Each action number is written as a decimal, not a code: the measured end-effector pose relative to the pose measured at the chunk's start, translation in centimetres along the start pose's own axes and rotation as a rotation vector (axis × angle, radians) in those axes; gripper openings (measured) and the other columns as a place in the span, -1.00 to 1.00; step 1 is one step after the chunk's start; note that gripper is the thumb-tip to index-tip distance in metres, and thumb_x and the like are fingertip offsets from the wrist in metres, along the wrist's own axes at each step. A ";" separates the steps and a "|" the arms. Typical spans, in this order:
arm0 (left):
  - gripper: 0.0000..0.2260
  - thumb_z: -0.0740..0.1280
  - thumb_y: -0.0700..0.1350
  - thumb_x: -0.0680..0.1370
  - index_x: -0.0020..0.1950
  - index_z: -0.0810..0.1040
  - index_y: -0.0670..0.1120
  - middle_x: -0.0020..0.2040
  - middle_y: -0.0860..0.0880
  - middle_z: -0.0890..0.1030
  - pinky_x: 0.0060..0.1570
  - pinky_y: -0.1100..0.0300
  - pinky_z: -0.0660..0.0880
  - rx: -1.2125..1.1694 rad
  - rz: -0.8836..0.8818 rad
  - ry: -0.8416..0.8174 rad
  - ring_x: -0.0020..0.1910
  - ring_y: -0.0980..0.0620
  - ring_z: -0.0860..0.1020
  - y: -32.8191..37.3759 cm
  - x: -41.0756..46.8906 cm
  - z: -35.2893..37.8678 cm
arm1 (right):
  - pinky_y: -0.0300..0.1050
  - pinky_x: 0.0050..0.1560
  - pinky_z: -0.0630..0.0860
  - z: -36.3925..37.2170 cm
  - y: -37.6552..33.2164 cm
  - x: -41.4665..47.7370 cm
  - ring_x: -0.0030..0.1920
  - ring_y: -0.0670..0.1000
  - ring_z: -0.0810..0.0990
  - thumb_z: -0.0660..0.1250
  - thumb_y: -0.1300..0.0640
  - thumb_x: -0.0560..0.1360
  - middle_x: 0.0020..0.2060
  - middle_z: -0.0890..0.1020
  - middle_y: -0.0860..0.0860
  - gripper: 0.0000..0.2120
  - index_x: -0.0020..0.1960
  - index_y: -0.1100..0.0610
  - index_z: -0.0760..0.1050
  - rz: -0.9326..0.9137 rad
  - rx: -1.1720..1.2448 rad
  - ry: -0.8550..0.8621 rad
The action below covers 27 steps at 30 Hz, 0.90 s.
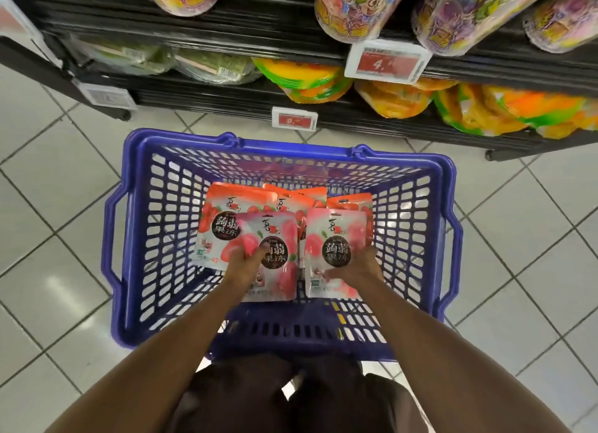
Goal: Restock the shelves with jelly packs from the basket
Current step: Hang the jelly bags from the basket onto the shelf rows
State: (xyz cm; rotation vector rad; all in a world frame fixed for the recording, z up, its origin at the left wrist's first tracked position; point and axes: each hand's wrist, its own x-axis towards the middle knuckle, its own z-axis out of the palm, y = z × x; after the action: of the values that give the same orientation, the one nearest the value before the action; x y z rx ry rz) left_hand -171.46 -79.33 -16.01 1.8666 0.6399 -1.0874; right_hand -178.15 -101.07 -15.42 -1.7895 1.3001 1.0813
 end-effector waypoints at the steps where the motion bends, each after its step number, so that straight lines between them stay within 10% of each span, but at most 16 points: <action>1: -0.78 0.33 0.04 0.58 0.06 0.50 -0.11 -0.09 0.03 0.53 -0.06 0.21 0.46 -0.005 0.004 0.014 0.01 -0.04 0.52 0.2 -0.2 0.0 | -0.12 0.29 0.42 0.1 0.2 0.0 0.34 0.17 0.46 0.68 0.02 0.18 0.37 0.40 0.14 0.10 0.47 0.19 0.04 0.018 0.070 0.005; 4: -0.79 0.34 -0.01 0.58 -0.12 0.44 -0.11 -0.15 0.01 0.51 -0.01 0.16 0.47 -0.033 0.012 0.006 -0.06 0.00 0.51 0.8 -1.4 -0.5 | -0.25 0.31 0.33 -0.1 -0.3 -1.0 0.37 0.13 0.41 0.68 0.15 0.17 0.25 0.41 0.09 0.10 0.44 0.21 0.01 0.096 0.384 -0.012; 7: -0.78 0.33 0.04 0.58 0.07 0.46 -0.08 0.05 -0.03 0.52 0.10 0.13 0.36 -0.102 -0.021 -0.038 0.09 -0.02 0.46 1.9 -4.2 -1.8 | 0.13 0.45 0.31 -1.3 -0.9 -4.3 0.41 0.14 0.37 0.65 0.29 0.20 0.38 0.41 0.13 0.18 0.55 0.20 -0.07 0.030 0.655 -0.115; 12: -0.48 0.39 0.13 0.49 0.39 0.42 -0.05 0.13 0.06 0.48 0.24 0.08 0.34 -0.197 -0.037 -0.055 0.20 0.05 0.41 7.7 -13.4 -6.2 | 0.34 0.27 0.45 -7.9 -1.5 -15.0 0.21 0.26 0.59 0.57 0.37 0.25 0.15 0.64 0.23 -0.36 0.30 0.28 0.49 -0.065 0.786 -0.426; 22: -0.54 0.62 0.05 0.15 -0.02 0.61 0.00 -0.26 0.12 0.71 -0.40 0.34 0.48 -0.184 0.294 -0.075 -0.28 0.19 0.66 26.4 -42.5 -16.3 | 0.30 0.31 0.44 -24.7 -6.9 -45.5 0.18 0.21 0.62 0.66 0.18 0.10 0.11 0.68 0.17 -0.29 0.23 0.17 0.57 -0.467 0.767 -0.498; 27: -0.16 0.59 0.33 0.00 0.21 0.55 0.04 0.01 0.06 0.70 -0.35 0.27 0.53 -0.344 0.473 0.068 -0.07 0.11 0.65 32.6 -53.5 -21.5 | -0.15 -0.19 0.63 -31.7 -10.5 -57.8 -0.02 -0.04 0.71 0.62 0.15 0.22 0.01 0.72 0.00 -0.36 0.27 0.11 0.54 -0.692 0.766 -0.410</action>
State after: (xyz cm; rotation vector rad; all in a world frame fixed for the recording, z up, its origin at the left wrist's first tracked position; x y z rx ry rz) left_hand -163.57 -77.43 49.78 1.6417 0.3646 -0.5684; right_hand -169.97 -102.20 50.87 -1.1819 0.6162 0.4230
